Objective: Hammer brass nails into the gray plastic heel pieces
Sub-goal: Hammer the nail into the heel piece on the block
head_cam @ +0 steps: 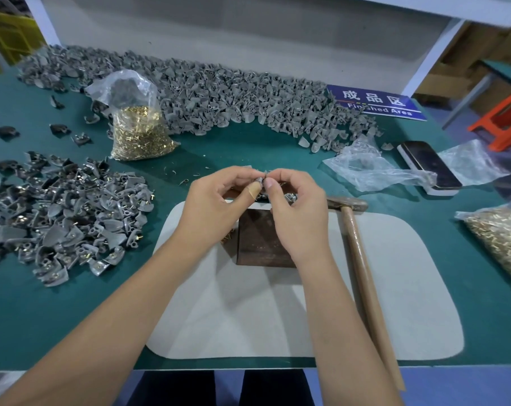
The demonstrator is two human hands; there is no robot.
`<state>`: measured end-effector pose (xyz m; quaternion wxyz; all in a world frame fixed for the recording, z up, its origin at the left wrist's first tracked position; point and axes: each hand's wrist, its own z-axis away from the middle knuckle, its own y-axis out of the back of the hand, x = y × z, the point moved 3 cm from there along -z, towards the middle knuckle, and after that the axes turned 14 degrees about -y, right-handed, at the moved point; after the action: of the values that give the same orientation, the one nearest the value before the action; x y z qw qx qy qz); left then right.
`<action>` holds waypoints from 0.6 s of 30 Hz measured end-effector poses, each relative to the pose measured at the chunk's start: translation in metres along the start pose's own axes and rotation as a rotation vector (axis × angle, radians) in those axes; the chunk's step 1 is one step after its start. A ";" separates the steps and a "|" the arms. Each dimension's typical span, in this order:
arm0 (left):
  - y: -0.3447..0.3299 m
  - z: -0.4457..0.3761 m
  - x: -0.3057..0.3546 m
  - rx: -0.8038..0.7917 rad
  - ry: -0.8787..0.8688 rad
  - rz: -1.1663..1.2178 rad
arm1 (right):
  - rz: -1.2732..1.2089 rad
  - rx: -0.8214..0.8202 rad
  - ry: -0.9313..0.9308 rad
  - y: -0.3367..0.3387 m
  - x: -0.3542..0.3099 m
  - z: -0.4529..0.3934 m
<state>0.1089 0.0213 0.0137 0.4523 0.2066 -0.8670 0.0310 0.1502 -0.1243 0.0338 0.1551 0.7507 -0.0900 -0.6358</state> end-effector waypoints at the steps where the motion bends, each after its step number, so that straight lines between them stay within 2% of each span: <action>1: 0.000 0.000 0.000 0.002 -0.013 -0.016 | 0.027 -0.004 0.013 -0.001 -0.001 0.000; 12: -0.001 0.000 0.007 0.045 -0.109 -0.097 | 0.065 0.029 0.035 -0.004 -0.004 0.005; 18: 0.000 0.001 0.004 0.081 -0.088 -0.139 | 0.114 0.016 0.074 -0.005 -0.005 0.006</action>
<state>0.1064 0.0197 0.0166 0.4062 0.2855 -0.8677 0.0256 0.1430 -0.1187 0.0363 0.1884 0.7686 -0.1321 -0.5969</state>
